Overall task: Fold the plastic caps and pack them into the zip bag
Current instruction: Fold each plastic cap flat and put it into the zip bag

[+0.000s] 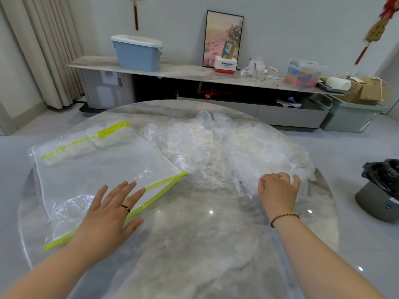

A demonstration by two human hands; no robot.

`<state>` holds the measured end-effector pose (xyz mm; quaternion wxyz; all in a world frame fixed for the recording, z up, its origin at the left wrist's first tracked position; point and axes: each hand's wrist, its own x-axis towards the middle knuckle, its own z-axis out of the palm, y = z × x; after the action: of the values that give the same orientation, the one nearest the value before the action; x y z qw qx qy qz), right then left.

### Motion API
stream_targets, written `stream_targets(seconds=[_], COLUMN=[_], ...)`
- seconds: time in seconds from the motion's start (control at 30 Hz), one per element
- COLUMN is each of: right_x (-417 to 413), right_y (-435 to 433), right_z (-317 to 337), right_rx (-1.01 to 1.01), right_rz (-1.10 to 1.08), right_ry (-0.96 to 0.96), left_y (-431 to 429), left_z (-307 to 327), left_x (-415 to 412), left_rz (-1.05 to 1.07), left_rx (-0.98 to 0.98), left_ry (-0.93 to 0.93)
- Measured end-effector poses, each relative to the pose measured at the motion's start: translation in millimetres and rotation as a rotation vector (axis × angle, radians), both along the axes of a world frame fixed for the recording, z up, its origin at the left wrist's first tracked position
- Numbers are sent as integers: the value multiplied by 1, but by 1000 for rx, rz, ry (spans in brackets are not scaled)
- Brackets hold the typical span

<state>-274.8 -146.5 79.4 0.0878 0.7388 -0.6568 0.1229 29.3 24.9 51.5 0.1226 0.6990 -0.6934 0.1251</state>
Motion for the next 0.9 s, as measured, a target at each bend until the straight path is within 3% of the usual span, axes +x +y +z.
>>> stream_targets(seconds=[0.13,0.2,0.4,0.57,0.7,0.9], right_x=[7,17,28,26,13,-12], right_y=[9,30,97,131,139,124], right_z=[0,0,-28,-41,-45,-37], right_rx=[-540,-616,-404,-228,-82,-56], right_rz=[298,492,916,1071,915,772], right_ry=[-216,-246,-148,-91,216,235], left_y=[-6,-10,-13,-9,-7,7], left_z=[4,5,4,-8,-17,-19], left_x=[-14,-24,-48,-61,-56,-33], left_rz=[-130,-207,-366,-532,-632,-603], left_rx=[-111,-140,-165,-118,-18,130], left_ry=[75,99,107,-71,-136,-1])
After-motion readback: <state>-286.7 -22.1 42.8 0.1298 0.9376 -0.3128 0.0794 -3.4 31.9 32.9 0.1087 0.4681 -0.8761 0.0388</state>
